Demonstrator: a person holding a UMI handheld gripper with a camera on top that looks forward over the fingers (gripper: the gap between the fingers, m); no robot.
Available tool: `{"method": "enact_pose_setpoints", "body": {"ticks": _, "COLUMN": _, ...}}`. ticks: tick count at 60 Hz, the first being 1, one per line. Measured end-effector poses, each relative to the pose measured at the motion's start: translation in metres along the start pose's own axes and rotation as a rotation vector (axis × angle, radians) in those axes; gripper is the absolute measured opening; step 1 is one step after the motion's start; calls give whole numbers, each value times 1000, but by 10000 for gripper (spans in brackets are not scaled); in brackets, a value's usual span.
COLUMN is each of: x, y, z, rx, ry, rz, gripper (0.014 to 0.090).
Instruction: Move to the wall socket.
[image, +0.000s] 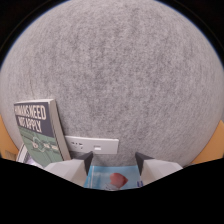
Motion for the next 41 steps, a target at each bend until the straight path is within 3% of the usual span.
{"method": "enact_pose_setpoints", "body": {"ticks": 41, "x": -1, "y": 1, "z": 5, "rx": 1, "ry": 5, "rz": 5, "gripper": 858}}
